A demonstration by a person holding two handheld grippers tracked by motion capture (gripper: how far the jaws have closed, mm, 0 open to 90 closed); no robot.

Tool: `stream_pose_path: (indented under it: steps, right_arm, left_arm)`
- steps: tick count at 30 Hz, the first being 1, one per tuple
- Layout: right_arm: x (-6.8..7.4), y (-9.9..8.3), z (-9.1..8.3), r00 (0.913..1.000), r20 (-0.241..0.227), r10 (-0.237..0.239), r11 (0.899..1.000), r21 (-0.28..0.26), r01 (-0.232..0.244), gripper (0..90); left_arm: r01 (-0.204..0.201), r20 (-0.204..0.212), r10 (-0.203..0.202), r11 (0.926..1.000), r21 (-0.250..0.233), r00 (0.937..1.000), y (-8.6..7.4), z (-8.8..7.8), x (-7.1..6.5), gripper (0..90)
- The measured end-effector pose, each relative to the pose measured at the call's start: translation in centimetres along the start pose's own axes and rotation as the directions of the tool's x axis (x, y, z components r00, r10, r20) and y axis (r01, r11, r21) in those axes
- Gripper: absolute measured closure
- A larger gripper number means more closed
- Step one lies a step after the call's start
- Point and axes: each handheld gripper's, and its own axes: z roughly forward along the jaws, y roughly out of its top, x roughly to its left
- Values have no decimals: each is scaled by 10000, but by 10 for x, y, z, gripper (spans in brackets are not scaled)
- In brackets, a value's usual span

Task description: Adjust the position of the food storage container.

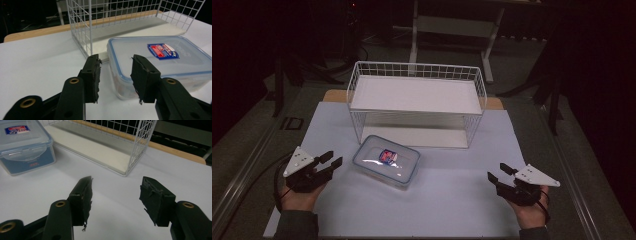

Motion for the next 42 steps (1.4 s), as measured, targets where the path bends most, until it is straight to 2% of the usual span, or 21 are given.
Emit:
stream_pose_path:
  steps: [3, 5, 7, 8, 9, 11, 14, 21, 23, 27, 32, 33, 39, 42]
  right_arm:
    - [2, 0, 2, 10000, -83, -46, 10000, 42, 47, 425]
    - [2, 0, 3, 9999, -102, -78, 9999, 62, 79, 424]
    - [3, 0, 3, 9999, -118, -91, 9999, 94, 93, 423]
    - [3, 0, 4, 9999, -123, -89, 9999, 108, 90, 421]
    - [3, -1, 5, 9999, -137, -94, 9999, 110, 95, 421]
    - [3, -1, 5, 9999, -147, -92, 9999, 104, 93, 421]
    - [3, 0, 6, 9998, -155, -90, 9999, 101, 92, 421]
    - [1, -1, 5, 9999, -131, 5, 9999, 103, -4, 419]
    - [2, -1, 5, 9999, -162, 0, 10000, 78, 1, 416]
    - [2, -1, 5, 9997, -213, -84, 9999, 102, 86, 414]
    - [3, -1, 6, 9997, -241, -72, 9999, 128, 75, 413]
    - [3, -1, 6, 9997, -252, -78, 9999, 134, 81, 412]
    - [3, -1, 7, 9995, -295, -86, 9998, 164, 91, 409]
    - [3, -1, 7, 9995, -309, -79, 9998, 191, 85, 409]
  left_arm:
    - [-155, -151, 160, 9994, 309, 9998, -1, 9, 1, 607]
    - [-318, -146, 328, 9975, 624, 9994, -2, 14, 1, 669]
    - [-294, -108, 302, 9974, 663, 9995, -3, 15, 2, 742]
    - [-276, -199, 291, 9969, 730, 9994, -2, 17, 3, 742]
    - [-162, -90, 169, 9974, 695, 9998, -2, 19, 5, 812]
    - [5, -17, -4, 9968, 794, 10000, -2, 24, 8, 892]
    - [14, 28, -17, 9948, 1021, 10000, -3, 32, 10, 895]
    - [-414, 187, 388, 9855, 1644, 9991, -5, 55, 3, 896]
    - [-422, 205, 392, 9834, 1763, 9990, -6, 59, 2, 895]
    - [-340, 264, 296, 9829, 1811, 9992, -7, 62, 5, 896]
    - [-491, 382, 428, 9819, 1829, 9984, -8, 61, 2, 896]
    - [-593, 619, 488, 9818, 1805, 9969, -8, 62, -1, 896]
    - [-979, 1318, 739, 9777, 1860, 9885, -7, 64, -15, 896]
    - [-1362, 1768, 1015, 9709, 1968, 9790, -5, 64, -27, 896]
